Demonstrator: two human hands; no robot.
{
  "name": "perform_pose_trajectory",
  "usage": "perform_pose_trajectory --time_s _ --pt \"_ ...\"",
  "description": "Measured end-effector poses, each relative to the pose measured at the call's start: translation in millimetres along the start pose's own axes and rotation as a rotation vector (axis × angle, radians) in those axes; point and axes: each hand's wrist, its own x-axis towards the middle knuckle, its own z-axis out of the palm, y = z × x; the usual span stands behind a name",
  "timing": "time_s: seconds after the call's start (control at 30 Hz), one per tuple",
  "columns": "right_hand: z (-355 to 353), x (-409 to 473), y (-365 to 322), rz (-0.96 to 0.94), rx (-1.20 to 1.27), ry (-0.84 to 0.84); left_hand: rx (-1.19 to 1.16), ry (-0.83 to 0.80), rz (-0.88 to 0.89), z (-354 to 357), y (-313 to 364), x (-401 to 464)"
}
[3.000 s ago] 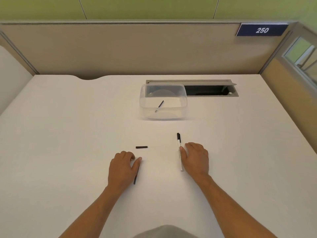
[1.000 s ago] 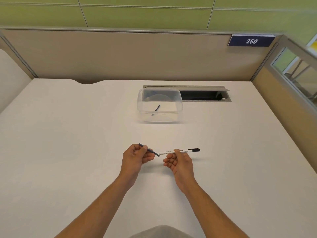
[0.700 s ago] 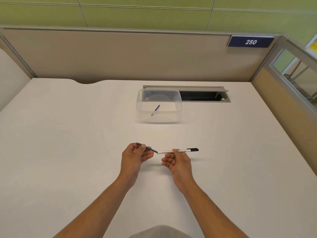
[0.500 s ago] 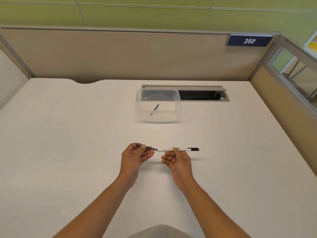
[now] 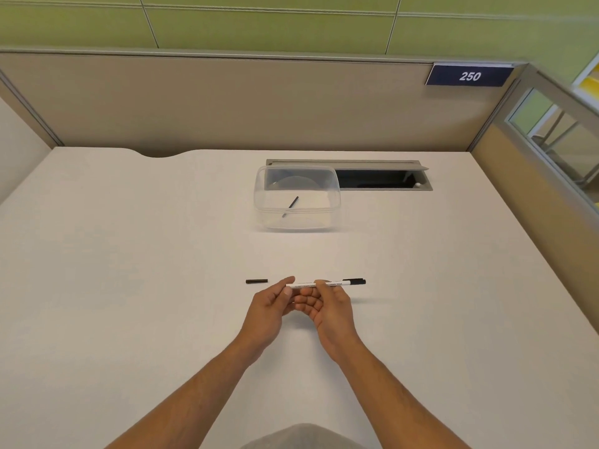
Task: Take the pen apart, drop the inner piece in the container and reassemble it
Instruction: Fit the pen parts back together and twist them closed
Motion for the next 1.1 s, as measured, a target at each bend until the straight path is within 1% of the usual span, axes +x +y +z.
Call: perform_pose_trajectory --time_s 0.17,0.3,0.37,0.4,0.5,0.6,0.7,0.83,0.93,1.1 --pt "-2 1 3 0.015 0.043 0.033 0.190 -0.095 -0.042 -1 -2 0" --pt "-5 1 2 0.023 0.061 0.059 0.195 -0.147 -0.063 -7 -2 3" --pt "-6 2 -1 0.028 0.081 0.077 0.204 -0.099 -0.039 -15 -1 7" --pt "-7 2 -3 0.030 0.092 0.087 0.245 -0.042 -0.006 -19 -1 10" --pt "-9 4 -7 0.041 0.129 0.118 0.501 0.182 0.163 -36 -2 18" --pt "-12 5 -10 0.068 0.206 0.130 0.783 0.287 0.269 -53 -10 26" --pt "-14 5 -10 0.121 0.303 0.131 1.028 0.325 0.266 -67 -17 31" --pt "-14 5 -10 0.148 0.356 0.123 1.166 0.290 0.201 -71 -23 34" --pt "-12 5 -11 0.149 0.363 0.117 1.203 0.272 0.207 -68 -25 34" --pt "-12 3 -12 0.154 0.349 0.107 1.146 0.277 0.242 -67 -24 37"
